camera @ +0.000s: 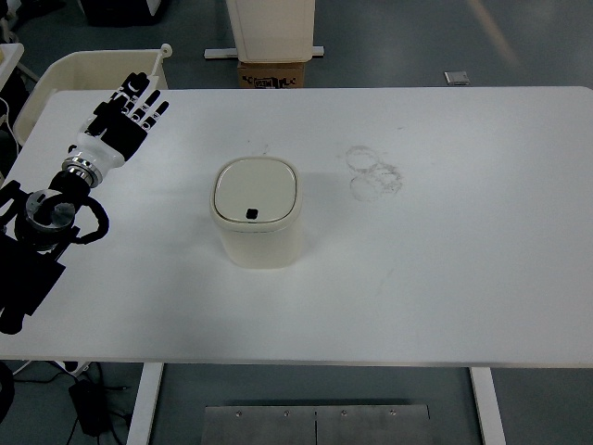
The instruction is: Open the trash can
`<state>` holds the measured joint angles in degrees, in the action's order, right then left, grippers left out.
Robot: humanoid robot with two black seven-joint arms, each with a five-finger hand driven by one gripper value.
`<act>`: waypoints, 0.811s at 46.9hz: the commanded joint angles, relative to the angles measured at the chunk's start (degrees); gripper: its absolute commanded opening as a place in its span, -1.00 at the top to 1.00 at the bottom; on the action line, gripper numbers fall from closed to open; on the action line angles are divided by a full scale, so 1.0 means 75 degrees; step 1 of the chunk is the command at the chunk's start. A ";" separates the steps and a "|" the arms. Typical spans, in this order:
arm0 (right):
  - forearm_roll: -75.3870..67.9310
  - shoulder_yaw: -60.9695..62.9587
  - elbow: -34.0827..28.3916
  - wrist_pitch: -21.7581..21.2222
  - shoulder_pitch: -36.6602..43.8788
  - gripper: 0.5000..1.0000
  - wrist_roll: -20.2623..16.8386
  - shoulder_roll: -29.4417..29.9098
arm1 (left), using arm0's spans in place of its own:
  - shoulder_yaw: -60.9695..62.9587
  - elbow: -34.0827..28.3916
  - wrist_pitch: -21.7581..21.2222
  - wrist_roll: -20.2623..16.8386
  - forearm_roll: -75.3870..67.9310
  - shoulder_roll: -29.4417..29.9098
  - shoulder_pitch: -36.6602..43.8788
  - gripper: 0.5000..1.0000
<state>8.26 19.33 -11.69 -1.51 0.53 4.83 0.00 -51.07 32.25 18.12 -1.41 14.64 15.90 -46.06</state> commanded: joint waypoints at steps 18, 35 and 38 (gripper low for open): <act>0.0000 0.0000 0.0000 -0.0010 0.0000 -0.97 -0.0011 0.0000 | 0.0000 0.0013 -0.0376 0.0001 0.0017 -0.0011 -0.0011 -1.00; 0.0000 0.0000 0.0000 -0.0010 0.0000 -0.97 0.0000 0.0000 | -0.0011 0.0036 -0.0342 0.0001 0.0017 0.0013 -0.0058 -1.00; 0.0000 0.0000 0.0000 0.0002 0.0000 -0.97 0.0000 0.0000 | -0.0011 0.0060 -0.0318 0.0001 0.0017 0.0024 -0.0081 -1.00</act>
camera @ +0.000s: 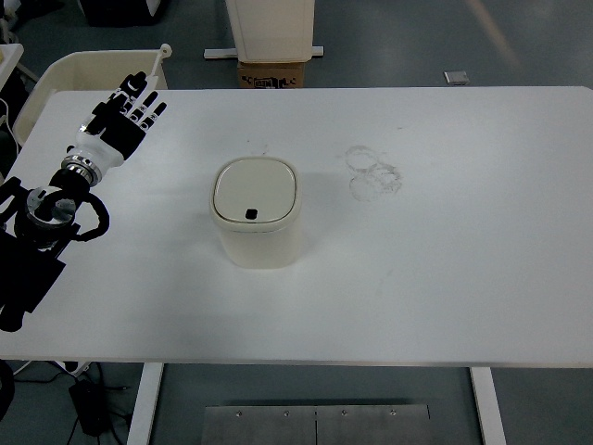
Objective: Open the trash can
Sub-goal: 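Raise the left hand and swing it toward the cream trash can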
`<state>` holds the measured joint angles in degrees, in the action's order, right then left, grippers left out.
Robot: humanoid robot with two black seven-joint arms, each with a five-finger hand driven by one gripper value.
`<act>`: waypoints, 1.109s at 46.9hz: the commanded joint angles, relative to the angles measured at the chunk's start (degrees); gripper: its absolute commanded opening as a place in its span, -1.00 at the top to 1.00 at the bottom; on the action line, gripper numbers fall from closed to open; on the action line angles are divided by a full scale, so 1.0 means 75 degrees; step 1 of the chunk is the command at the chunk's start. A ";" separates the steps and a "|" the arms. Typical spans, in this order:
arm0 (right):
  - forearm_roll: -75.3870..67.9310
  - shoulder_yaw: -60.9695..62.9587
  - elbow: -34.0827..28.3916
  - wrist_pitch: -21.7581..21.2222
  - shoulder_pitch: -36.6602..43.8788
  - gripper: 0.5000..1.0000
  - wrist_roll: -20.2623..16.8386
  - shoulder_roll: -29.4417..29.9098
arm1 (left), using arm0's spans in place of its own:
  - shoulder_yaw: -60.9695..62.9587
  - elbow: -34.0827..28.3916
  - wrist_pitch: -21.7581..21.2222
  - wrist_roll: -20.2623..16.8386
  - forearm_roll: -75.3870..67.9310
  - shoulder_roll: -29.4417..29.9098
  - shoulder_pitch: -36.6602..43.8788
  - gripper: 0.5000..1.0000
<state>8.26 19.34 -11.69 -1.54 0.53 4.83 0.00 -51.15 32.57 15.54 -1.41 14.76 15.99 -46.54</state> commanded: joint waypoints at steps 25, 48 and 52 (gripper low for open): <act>0.0000 0.0000 0.0000 0.0006 0.0000 -0.97 0.0000 0.0000 | 0.0796 0.1493 -0.0044 0.0082 -0.0046 0.1465 -0.0227 -1.00; 0.0000 0.0000 0.0000 0.0006 0.0000 -0.97 -0.0011 0.0000 | 0.3643 0.3461 -0.0056 0.0082 -0.0128 0.3281 -0.1926 -1.00; 0.0000 0.0000 0.0000 0.0006 0.0000 -0.97 0.0001 0.0000 | 0.3971 0.3661 -0.0161 0.0094 -0.0175 0.3387 -0.2254 -1.00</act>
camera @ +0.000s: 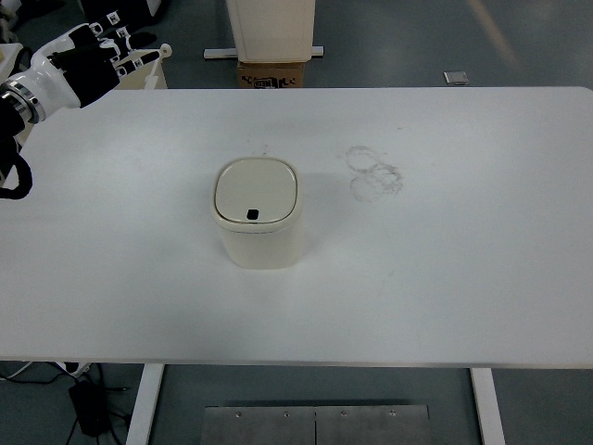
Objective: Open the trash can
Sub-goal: 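Raise the left hand and swing it toward the cream trash can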
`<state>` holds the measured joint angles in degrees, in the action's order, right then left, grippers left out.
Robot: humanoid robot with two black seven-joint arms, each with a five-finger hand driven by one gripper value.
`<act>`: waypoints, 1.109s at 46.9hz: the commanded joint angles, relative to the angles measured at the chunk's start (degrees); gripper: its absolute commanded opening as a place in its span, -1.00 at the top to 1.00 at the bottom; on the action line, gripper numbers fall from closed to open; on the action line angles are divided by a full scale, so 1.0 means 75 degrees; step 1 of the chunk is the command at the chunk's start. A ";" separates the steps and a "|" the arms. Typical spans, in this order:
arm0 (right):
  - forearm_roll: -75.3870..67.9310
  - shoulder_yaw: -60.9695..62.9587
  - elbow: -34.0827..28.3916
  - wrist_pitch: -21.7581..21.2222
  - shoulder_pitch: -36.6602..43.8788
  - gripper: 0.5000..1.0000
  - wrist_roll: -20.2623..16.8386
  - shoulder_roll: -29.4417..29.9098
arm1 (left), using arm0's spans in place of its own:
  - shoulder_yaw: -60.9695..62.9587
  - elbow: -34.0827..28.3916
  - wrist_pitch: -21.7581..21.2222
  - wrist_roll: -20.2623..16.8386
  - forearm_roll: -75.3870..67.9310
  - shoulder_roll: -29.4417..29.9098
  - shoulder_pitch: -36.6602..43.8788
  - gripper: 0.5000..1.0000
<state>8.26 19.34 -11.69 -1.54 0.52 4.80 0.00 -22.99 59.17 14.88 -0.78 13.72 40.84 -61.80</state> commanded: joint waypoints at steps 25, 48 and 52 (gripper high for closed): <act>0.0000 0.0000 0.0000 0.0006 0.0000 -0.97 -0.0008 0.0000 | 0.1564 0.2036 0.0137 0.1733 -0.2895 0.0777 -0.2153 -1.00; 0.0000 0.0000 0.0000 -0.0006 0.0000 -0.97 0.0004 0.0000 | 0.4939 0.3255 0.1226 0.1757 -0.3166 0.0860 -0.5118 -1.00; 0.0000 0.0000 0.0000 -0.0006 0.0000 -0.97 0.0004 0.0000 | 0.5431 0.3337 0.1402 0.1757 -0.3364 0.0860 -0.5586 -1.00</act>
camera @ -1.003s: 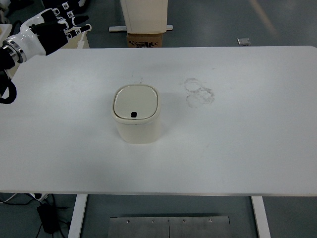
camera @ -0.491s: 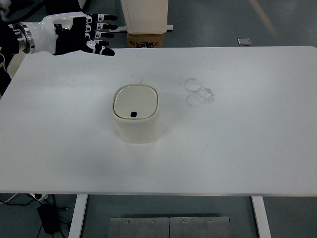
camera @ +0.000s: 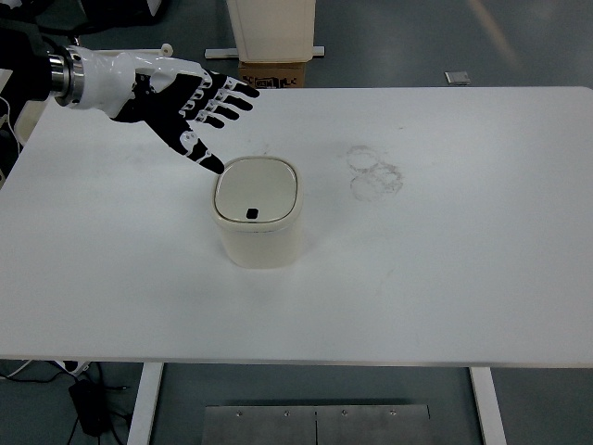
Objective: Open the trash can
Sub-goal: 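Raise the left hand and swing it toward the cream trash can, then place the left hand's fingertips on the trash can lid's far edge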
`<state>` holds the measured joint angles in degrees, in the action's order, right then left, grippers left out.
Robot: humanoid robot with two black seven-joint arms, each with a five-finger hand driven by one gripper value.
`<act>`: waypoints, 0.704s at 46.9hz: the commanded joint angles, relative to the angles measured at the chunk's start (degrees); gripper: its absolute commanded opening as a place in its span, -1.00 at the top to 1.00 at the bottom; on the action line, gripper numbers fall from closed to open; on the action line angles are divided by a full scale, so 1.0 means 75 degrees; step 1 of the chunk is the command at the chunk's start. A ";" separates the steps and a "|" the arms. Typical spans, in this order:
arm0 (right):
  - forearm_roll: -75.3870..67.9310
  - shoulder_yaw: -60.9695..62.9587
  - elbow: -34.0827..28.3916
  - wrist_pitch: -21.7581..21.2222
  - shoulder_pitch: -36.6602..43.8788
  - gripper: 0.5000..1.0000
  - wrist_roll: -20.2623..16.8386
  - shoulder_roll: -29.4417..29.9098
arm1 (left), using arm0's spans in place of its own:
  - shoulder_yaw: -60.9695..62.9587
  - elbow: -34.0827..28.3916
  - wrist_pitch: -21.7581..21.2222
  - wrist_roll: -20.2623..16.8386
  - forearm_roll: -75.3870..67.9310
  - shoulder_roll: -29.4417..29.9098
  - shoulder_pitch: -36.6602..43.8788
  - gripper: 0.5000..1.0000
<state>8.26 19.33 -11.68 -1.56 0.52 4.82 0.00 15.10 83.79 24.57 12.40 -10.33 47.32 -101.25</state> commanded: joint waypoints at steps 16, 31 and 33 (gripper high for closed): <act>0.0000 0.0000 -0.0001 0.0008 0.0001 -0.97 0.0001 0.0000 | 0.1045 0.0688 0.0754 -0.0001 -0.1119 -0.0168 -0.0703 -1.00; 0.0000 0.0000 -0.0001 0.0008 0.0001 -0.97 0.0002 0.0000 | 0.1010 0.0594 0.0919 -0.0001 -0.1729 -0.0614 -0.0328 -1.00; 0.0000 0.0000 -0.0001 -0.0003 0.0001 -0.97 0.0002 0.0000 | 0.1010 0.0547 0.0896 -0.0001 -0.1752 -0.0648 -0.0258 -1.00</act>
<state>8.26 19.33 -11.69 -1.58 0.53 4.83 0.00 22.73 88.35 31.48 12.39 -23.27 42.73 -103.77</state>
